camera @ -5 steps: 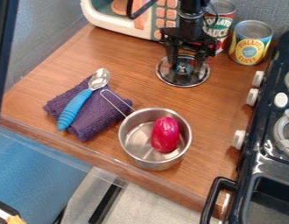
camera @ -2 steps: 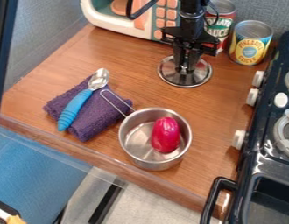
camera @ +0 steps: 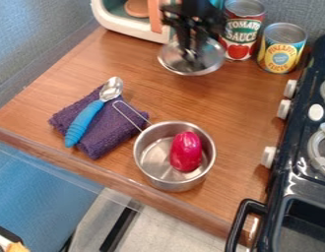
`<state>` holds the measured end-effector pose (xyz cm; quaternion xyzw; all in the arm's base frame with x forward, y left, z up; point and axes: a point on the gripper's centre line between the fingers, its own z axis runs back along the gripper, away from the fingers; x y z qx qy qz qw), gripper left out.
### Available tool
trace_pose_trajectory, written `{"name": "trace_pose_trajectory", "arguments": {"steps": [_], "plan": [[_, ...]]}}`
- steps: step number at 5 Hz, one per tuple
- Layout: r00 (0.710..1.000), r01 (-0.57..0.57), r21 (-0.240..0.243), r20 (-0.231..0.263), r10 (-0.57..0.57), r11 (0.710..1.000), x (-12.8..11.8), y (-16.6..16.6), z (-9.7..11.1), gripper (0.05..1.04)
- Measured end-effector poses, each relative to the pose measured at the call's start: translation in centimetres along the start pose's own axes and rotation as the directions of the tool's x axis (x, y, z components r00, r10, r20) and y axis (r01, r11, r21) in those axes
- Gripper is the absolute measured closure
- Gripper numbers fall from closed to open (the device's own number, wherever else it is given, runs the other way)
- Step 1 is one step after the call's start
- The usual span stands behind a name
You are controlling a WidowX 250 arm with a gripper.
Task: Moved the lid from the middle to the top left corner of the table
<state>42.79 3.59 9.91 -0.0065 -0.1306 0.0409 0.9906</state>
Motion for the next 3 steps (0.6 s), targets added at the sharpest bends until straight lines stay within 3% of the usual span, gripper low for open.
{"name": "trace_pose_trajectory", "arguments": {"steps": [1, 3], "plan": [[0.999, -0.038, 0.044, -0.024, 0.039, 0.998, -1.2, 4.2, 0.0, 0.799], [0.993, -0.112, 0.117, -0.013, 0.115, 0.987, -2.1, 11.7, 0.2, 0.799]]}}
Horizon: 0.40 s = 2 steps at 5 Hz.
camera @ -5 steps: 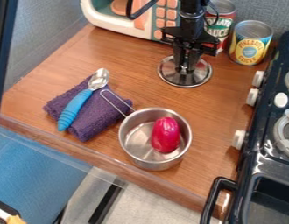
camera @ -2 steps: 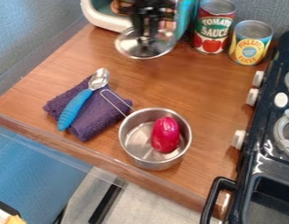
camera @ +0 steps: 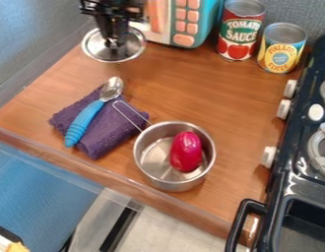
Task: Moved the lid from the middle to the top left corner of the table
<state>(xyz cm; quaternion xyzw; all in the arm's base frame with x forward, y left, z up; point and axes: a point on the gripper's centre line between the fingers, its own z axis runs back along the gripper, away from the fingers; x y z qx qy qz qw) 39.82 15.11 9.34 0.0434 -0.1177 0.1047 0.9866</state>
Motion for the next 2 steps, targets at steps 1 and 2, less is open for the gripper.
{"name": "trace_pose_trajectory", "arguments": {"steps": [1, 2], "plan": [[0.999, -0.027, 0.014, -0.017, 0.027, 1.000, 0.6, 1.8, -1.3, 0.799], [0.999, -0.028, 0.040, -0.039, 0.030, 0.999, 0.7, 2.7, -2.8, 0.799]]}}
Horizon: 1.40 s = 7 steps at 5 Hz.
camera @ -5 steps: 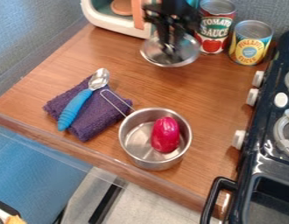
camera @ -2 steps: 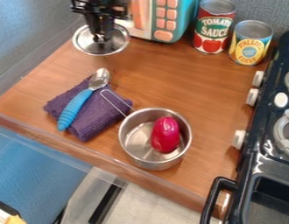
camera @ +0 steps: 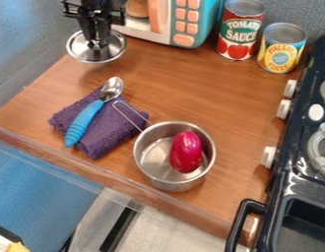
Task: Moved the lid from the middle to the top left corner of the table
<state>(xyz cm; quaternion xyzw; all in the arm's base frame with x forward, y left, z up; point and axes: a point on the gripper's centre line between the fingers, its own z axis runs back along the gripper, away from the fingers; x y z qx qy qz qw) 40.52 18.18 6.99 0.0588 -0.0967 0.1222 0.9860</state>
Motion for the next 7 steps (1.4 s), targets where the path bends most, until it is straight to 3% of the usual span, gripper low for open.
{"name": "trace_pose_trajectory", "arguments": {"steps": [1, 3, 4, 5, 6, 7], "plan": [[0.999, 0.006, 0.007, -0.041, -0.006, 1.000, -0.4, 0.2, -2.0, 0.799], [0.998, 0.000, 0.010, -0.057, 0.001, 1.000, -0.4, 0.9, -2.6, 0.760], [0.997, 0.009, -0.023, -0.075, -0.011, 1.000, -0.3, 0.5, -1.9, 0.477], [0.997, 0.046, -0.082, -0.057, -0.050, 0.996, -0.1, 0.1, 0.2, 0.189], [0.995, 0.090, -0.115, -0.025, -0.093, 0.989, -0.1, 0.6, 3.0, 0.073], [0.988, 0.144, -0.072, -0.046, -0.147, 0.987, -1.0, 1.1, 3.3, 0.076]]}}
